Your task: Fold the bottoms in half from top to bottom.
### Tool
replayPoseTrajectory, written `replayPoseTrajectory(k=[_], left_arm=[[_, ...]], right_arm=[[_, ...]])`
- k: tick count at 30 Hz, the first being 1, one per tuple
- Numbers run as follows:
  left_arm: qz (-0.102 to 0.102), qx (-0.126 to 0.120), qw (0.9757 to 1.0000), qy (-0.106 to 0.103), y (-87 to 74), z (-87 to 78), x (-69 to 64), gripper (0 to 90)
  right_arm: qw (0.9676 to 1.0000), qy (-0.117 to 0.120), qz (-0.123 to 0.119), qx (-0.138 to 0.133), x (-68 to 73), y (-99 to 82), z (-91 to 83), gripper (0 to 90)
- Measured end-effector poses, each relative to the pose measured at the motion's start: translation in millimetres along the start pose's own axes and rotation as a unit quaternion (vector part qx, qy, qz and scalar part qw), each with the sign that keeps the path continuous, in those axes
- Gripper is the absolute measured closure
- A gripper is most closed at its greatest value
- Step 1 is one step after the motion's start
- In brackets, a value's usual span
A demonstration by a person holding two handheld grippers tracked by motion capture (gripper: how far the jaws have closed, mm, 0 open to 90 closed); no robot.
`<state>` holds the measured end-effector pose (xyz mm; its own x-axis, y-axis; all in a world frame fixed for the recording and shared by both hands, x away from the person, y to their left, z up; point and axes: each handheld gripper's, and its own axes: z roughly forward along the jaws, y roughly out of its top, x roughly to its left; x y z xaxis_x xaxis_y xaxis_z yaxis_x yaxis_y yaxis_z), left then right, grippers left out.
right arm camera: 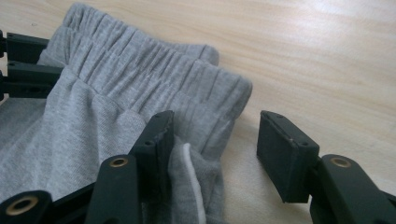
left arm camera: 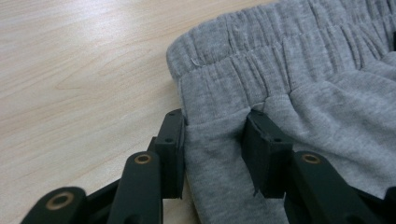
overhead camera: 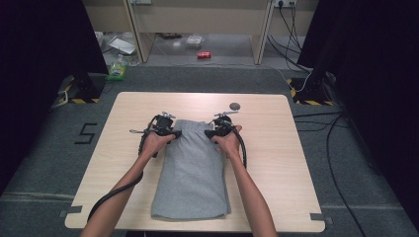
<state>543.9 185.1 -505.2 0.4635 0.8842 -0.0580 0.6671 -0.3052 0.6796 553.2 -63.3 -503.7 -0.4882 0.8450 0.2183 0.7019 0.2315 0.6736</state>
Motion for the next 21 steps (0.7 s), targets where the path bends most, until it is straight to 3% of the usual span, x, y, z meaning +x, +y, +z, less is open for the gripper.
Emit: replayPoseTrajectory(k=[7,14,21], left_arm=[[0.0,0.003,1.0,0.001,0.9,0.0,-0.2,60.1],[-0.001,0.003,1.0,0.001,0.7,0.0,-0.2,60.1],[-0.001,0.003,1.0,0.002,0.7,0.0,-0.3,60.1]], right_arm=[[0.9998,0.014,0.012,0.002,-2.8,2.0,3.2,45.9],[0.9998,0.015,0.007,0.007,-2.6,4.6,3.8,45.5],[0.9994,0.027,0.023,0.003,-2.5,3.1,4.4,45.7]])
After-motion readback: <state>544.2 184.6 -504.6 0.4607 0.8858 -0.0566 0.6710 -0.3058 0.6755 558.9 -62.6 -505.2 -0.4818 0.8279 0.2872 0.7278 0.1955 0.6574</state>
